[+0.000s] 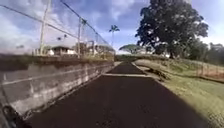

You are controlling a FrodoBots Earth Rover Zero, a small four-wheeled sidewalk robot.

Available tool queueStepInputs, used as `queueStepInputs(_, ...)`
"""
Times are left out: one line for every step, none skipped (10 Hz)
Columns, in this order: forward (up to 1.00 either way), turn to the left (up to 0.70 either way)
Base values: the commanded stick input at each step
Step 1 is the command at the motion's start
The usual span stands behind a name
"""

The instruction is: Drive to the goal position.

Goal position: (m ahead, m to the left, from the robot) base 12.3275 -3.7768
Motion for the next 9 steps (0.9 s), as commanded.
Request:
queueStepInputs(0.70,-0.25)
queueStepInputs(0.70,-0.03)
queueStepInputs(0.70,0.00)
queueStepInputs(0.70,0.00)
queueStepInputs(0.70,0.00)
queueStepInputs(0.70,0.00)
queueStepInputs(0.70,0.00)
queueStepInputs(0.70,0.00)
queueStepInputs(0.70,0.00)
